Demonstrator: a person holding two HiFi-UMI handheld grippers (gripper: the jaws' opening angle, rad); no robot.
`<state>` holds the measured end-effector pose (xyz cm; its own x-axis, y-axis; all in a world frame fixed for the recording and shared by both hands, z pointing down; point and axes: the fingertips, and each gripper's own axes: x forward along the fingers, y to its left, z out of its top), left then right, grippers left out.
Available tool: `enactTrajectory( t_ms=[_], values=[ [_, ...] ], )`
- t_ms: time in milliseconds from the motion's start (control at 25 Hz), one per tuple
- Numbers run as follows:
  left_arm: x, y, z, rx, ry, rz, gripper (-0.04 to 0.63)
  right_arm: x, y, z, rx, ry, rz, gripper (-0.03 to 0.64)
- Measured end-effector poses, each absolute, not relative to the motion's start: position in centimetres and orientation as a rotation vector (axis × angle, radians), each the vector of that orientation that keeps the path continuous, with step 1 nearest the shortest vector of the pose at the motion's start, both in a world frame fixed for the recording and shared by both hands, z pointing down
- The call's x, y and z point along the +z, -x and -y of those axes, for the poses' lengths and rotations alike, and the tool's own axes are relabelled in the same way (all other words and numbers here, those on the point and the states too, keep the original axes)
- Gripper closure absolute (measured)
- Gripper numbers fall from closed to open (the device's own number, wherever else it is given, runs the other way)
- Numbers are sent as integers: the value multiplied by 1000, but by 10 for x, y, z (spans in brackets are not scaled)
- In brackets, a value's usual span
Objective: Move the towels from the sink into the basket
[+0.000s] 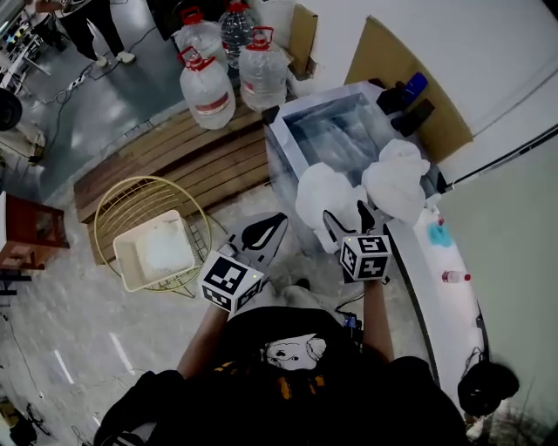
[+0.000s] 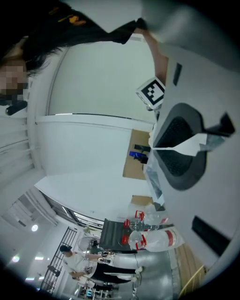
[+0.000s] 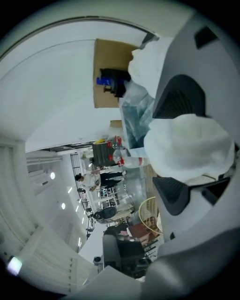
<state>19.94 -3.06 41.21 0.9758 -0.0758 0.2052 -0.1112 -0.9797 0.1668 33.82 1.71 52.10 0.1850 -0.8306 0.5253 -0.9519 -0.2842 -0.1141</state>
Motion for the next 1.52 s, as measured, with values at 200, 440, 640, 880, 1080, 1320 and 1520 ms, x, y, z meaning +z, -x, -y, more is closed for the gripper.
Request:
enactTrajectory(
  t_ms=[200, 440, 640, 880, 1080, 1320, 1520],
  values=[
    [417, -223, 14, 314, -2935, 204, 577, 592, -353, -26, 1039, -2061, 1598, 189],
    [420, -231, 4, 342, -2928, 305, 577, 615, -353, -20, 1249, -1989, 1615, 190],
    [427, -225, 0, 388, -2914, 383, 577, 611, -355, -18, 1257, -1998, 1685, 359],
    [426, -213, -3, 409, -2901, 417, 577, 580, -357, -14, 1258, -2066, 1789, 483],
    [419, -201, 4, 367, -2919, 438, 577, 518, -345, 0, 1054, -2113, 1976, 491],
    [412, -157, 28, 297, -2918, 504, 577, 433, -305, 31, 730, -2100, 2199, 491],
    [404, -91, 63, 258, -2902, 618, 577, 384, -243, 66, 600, -2068, 2305, 492]
  ],
)
